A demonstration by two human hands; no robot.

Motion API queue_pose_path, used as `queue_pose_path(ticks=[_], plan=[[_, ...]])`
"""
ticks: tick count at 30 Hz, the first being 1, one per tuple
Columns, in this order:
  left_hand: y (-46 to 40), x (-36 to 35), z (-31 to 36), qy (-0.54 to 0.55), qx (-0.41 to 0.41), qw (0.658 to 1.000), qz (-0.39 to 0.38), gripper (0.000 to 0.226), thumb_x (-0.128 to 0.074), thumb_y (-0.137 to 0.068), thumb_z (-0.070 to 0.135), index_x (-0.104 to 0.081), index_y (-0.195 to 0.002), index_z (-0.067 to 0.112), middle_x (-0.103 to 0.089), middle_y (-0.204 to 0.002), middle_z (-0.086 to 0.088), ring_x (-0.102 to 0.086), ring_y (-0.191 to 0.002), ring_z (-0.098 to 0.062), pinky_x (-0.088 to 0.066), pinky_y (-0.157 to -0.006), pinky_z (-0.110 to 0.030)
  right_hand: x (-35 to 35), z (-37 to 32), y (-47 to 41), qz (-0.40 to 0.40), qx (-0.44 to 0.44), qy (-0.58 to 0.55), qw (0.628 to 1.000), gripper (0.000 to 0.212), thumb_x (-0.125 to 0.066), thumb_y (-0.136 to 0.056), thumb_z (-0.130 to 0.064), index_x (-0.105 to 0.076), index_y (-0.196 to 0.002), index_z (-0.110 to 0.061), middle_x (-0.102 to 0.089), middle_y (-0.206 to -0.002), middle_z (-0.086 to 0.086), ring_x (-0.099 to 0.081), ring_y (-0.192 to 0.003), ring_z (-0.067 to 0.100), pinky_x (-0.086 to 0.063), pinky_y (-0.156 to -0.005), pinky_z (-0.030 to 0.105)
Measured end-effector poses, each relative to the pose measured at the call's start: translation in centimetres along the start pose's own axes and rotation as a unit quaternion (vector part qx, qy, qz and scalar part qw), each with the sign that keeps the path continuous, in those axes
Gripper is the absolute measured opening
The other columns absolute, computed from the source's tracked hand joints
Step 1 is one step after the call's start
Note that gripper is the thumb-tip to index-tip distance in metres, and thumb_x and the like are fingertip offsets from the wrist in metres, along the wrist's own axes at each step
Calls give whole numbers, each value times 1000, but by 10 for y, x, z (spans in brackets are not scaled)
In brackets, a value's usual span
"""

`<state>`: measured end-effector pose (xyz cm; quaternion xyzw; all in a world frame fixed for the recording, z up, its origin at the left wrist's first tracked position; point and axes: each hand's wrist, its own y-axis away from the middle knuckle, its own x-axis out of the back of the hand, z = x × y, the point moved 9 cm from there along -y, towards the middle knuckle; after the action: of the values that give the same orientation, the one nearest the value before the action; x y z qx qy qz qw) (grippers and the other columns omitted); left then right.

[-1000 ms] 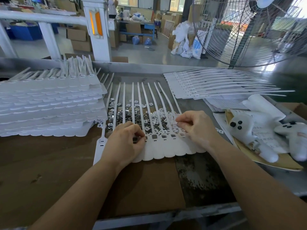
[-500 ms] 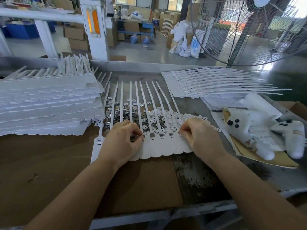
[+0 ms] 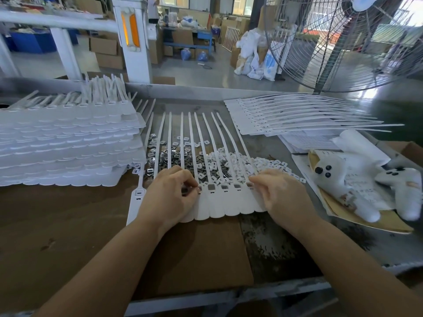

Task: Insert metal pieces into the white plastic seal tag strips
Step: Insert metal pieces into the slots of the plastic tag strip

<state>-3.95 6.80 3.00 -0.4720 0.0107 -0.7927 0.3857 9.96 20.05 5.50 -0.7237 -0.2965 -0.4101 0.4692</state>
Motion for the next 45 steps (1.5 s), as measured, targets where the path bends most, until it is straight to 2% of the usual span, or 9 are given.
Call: queue_pose_path(ticks=[3,9,14,20,26,29,36,40,45], plan=[[0,0,0,0,4,1000,-1,11,-67,-83,24,-58,-77,30,-46,-80,23,-43,-86,-4,-31,-66,-5,7,13,-4,18,-57,-64,996,19,-56,-86,-1,-72,-95,-7,-72,-91,5,-65,-86,19,-47,-79,22],[0,0,0,2,4,1000,0,10,-67,-83,24,-59,-78,29,-46,-80,23,-44,-87,-5,-30,-68,-6,-6,15,-6,-38,-68,-51,996,21,-53,-89,-2,-72,-88,-11,-65,-94,2,-54,-81,16,-33,-67,21],[0,0,0,1,4,1000,1,4,-67,-83,23,-63,-82,24,-46,-79,22,-44,-89,-6,-32,-71,-15,-7,3,-22,-11,-63,-60,996,17,-58,-87,-5,-70,-96,-11,-62,-95,0,-52,-77,10,-39,-75,19],[1,1,0,5,3,1000,1,6,-66,-83,24,-61,-80,27,-45,-80,23,-43,-88,-5,-31,-68,-9,-27,-18,-50,-34,-65,-45,996,15,-56,-91,-14,-70,-97,-15,-52,-91,-5,-50,-80,12,-36,-72,20],[0,0,-2,-2,5,1000,1,2,-66,-83,26,-65,-84,25,-45,-80,23,-43,-89,-4,-32,-69,-14,-51,-22,-66,-110,-87,12,990,24,-48,-92,-5,-68,-102,-13,-54,-111,6,-60,-87,25,-45,-75,30],[-1,0,-1,-1,3,1000,2,2,-66,-83,26,-65,-84,25,-44,-80,23,-43,-89,-5,-33,-73,-18,-54,-16,-67,-121,-106,10,987,28,-48,-90,1,-66,-108,-11,-54,-115,7,-61,-93,25,-50,-84,35],[0,1,0,-2,-3,1000,9,3,-66,-83,25,-66,-85,22,-43,-79,23,-43,-88,-6,-33,-71,-18,-49,-9,-67,-100,-125,-26,987,16,-62,-86,-4,-73,-95,-12,-65,-106,7,-62,-87,20,-51,-83,31],[0,1,-1,1,0,1000,7,3,-66,-83,26,-63,-82,26,-44,-78,23,-41,-86,-3,-30,-66,-6,-43,-6,-65,-79,-134,-72,985,11,-65,-85,-8,-72,-92,-11,-68,-101,4,-61,-90,17,-49,-85,29],[0,1,-1,2,-1,1000,4,11,-66,-83,27,-57,-78,30,-44,-78,24,-41,-84,-2,-29,-65,-4,-33,1,-61,-42,-158,-182,970,6,-66,-83,-5,-70,-82,-9,-68,-83,5,-57,-65,11,-52,-76,27]])
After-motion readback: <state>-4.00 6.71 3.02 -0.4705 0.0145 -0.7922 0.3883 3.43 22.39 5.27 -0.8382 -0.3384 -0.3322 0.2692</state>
